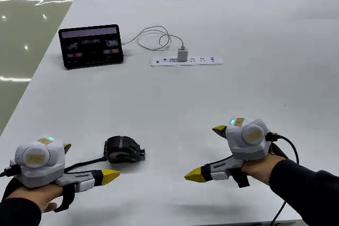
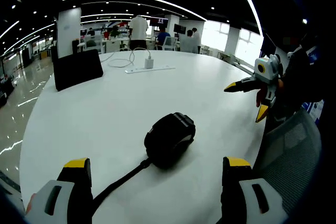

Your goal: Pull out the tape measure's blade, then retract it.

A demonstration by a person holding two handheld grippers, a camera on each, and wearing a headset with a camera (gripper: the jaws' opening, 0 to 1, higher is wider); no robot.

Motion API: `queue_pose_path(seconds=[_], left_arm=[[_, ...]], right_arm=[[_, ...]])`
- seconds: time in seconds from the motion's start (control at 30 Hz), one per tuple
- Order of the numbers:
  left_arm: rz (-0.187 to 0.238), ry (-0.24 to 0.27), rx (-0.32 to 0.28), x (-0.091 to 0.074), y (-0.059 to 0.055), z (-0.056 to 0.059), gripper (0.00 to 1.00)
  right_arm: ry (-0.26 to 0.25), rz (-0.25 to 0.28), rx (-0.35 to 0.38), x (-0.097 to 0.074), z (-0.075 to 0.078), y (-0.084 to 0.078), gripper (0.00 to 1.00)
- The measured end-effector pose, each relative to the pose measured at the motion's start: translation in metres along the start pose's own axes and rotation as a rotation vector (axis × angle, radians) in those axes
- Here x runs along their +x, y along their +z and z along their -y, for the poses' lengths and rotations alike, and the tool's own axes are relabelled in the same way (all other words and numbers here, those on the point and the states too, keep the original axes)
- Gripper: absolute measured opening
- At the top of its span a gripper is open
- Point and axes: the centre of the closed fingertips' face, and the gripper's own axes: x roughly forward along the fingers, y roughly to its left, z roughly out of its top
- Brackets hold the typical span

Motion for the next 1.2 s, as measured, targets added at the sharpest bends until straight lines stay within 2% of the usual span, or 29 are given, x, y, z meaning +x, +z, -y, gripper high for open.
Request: queue_pose_path(seconds=[0.27, 0.6, 0.7, 0.77, 0.83, 0.9, 0.97, 1.07, 1.2], left_arm=[[-0.001, -0.011, -0.019, -0.007, -0.008, -0.002, 1.0], [0.008, -0.041, -0.023, -0.018, -0.01, 0.002, 1.0], [0.006, -0.053, -0.018, -0.018, -0.014, 0.004, 1.0], [-0.01, -0.061, -0.024, -0.018, -0.019, 0.005, 1.0], [-0.017, -0.046, -0.006, -0.019, -0.022, 0.003, 1.0], [-0.016, -0.062, -0.024, -0.022, -0.023, 0.006, 1.0], [-0.017, -0.076, -0.017, -0.024, -0.026, 0.008, 0.99], [-0.042, -0.085, -0.012, -0.024, -0.035, 0.01, 0.99], [-0.038, -0.083, -0.012, -0.024, -0.037, 0.008, 1.0]], right_arm=[[-0.058, 0.017, 0.06, -0.025, 0.016, -0.017, 1.0], [-0.09, 0.011, 0.025, -0.051, 0.022, -0.033, 1.0], [-0.091, -0.003, 0.02, -0.056, 0.023, -0.044, 1.0], [-0.098, 0.001, 0.033, -0.06, 0.024, -0.049, 1.0], [-0.102, 0.01, 0.043, -0.065, 0.026, -0.052, 1.0], [-0.113, 0.014, 0.042, -0.071, 0.028, -0.056, 1.0], [-0.125, 0.01, 0.037, -0.078, 0.031, -0.062, 1.0], [-0.134, 0.012, 0.051, -0.088, 0.034, -0.069, 1.0], [-0.164, -0.008, 0.063, -0.097, 0.039, -0.079, 1.0]])
